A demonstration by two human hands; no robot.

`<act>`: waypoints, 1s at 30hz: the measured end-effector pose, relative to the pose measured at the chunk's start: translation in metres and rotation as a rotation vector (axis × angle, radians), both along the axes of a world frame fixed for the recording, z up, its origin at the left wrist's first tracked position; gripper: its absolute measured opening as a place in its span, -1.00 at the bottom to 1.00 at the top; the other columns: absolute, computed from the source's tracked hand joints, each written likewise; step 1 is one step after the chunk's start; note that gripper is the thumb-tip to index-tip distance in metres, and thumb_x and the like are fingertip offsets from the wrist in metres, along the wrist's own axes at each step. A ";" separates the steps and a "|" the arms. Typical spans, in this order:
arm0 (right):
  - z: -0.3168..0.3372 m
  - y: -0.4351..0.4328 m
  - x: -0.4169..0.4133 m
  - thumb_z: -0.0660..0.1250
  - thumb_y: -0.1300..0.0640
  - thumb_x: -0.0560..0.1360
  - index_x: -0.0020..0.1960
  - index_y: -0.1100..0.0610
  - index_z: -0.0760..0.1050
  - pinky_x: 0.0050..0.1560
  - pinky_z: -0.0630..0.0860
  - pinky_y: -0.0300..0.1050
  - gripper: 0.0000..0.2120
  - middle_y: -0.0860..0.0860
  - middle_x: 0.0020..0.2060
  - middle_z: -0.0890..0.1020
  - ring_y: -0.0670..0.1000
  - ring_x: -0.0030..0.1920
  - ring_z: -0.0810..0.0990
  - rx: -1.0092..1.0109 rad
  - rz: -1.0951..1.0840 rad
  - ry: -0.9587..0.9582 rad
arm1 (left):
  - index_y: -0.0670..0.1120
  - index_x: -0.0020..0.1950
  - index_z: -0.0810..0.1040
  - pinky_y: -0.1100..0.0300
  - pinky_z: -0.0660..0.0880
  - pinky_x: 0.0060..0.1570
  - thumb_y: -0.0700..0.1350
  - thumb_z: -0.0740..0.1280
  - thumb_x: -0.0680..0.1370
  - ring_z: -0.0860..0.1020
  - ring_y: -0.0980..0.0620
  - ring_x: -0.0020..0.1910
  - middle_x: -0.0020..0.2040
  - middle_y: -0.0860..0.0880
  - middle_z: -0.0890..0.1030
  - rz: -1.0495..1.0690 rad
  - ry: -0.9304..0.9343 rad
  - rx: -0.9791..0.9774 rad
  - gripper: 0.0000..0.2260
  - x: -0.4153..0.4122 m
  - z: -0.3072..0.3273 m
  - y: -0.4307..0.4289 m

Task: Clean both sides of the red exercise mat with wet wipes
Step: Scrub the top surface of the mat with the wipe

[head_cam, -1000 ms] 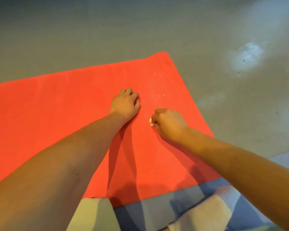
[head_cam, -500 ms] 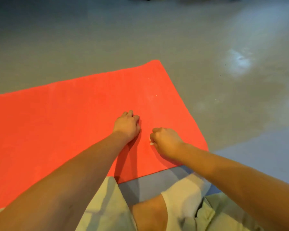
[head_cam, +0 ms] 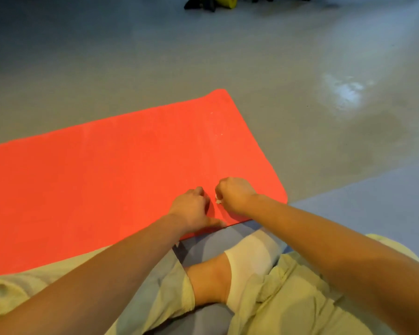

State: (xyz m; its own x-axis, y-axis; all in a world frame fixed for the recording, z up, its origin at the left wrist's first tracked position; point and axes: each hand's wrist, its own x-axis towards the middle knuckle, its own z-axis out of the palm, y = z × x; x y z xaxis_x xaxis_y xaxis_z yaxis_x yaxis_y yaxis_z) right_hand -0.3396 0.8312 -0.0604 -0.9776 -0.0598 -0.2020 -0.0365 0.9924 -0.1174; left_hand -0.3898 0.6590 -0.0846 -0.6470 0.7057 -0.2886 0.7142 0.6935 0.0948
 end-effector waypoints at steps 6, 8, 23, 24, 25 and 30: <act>-0.005 0.009 0.033 0.44 0.07 0.47 -0.03 0.00 0.65 -0.07 0.53 -0.10 -0.91 0.00 0.01 0.67 0.10 0.02 0.63 -0.127 -0.036 -0.104 | -0.02 0.36 0.49 -0.05 0.55 0.08 0.60 0.04 0.38 0.45 -0.13 0.29 0.32 -0.07 0.45 -0.150 0.075 -0.021 -0.14 0.019 0.001 -0.013; 0.001 0.010 0.031 0.40 0.13 0.45 -0.04 -0.01 0.64 -0.08 0.51 -0.12 -0.89 0.00 -0.01 0.68 0.09 0.02 0.63 -0.133 -0.059 -0.079 | 0.00 0.23 0.53 -0.03 0.54 -0.16 0.33 0.20 0.52 0.53 -0.15 0.11 0.15 -0.07 0.52 -0.293 0.141 0.056 -0.51 0.026 0.000 -0.012; 0.019 0.008 0.050 0.54 0.11 0.33 0.00 0.06 0.55 -0.24 0.37 -0.07 -0.71 0.02 -0.02 0.55 0.14 -0.05 0.57 -0.048 0.068 0.007 | -0.05 0.19 0.49 -0.02 0.37 -0.16 -0.16 0.25 0.59 0.60 -0.26 0.05 0.11 -0.10 0.59 -0.248 0.157 -0.075 -0.81 0.020 0.043 -0.013; 0.016 0.006 0.051 0.54 0.10 0.32 0.01 0.06 0.55 -0.24 0.37 -0.08 -0.70 0.01 -0.02 0.54 0.14 -0.05 0.57 -0.063 0.061 0.007 | -0.05 0.18 0.50 -0.02 0.39 -0.15 -0.17 0.26 0.57 0.60 -0.26 0.05 0.11 -0.10 0.59 -0.252 0.150 -0.086 -0.81 0.020 0.044 -0.014; 0.014 0.003 0.051 0.54 0.09 0.33 0.04 0.05 0.56 -0.24 0.37 -0.07 -0.68 0.00 -0.01 0.54 0.13 -0.04 0.57 -0.075 0.061 0.005 | -0.05 0.17 0.50 -0.03 0.42 -0.13 -0.18 0.27 0.56 0.60 -0.26 0.05 0.11 -0.10 0.60 -0.253 0.143 -0.098 -0.81 0.019 0.045 -0.017; 0.000 -0.033 0.044 0.51 0.04 0.39 0.10 0.05 0.55 -0.20 0.40 -0.04 -0.68 0.01 0.01 0.52 0.15 0.00 0.56 -0.118 0.119 0.071 | 0.00 0.15 0.48 0.00 0.41 -0.12 -0.19 0.30 0.53 0.60 -0.22 0.06 0.09 -0.06 0.62 -0.212 0.106 -0.170 -0.78 0.006 0.046 -0.056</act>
State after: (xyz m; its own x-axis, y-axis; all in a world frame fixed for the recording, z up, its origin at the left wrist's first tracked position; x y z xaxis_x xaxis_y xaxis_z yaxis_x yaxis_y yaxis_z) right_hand -0.2961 0.7978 -0.0601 -0.9737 -0.1952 -0.1175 -0.1652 0.9600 -0.2259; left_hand -0.3837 0.6033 -0.0385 -0.5232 0.7757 -0.3530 0.8445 0.5274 -0.0927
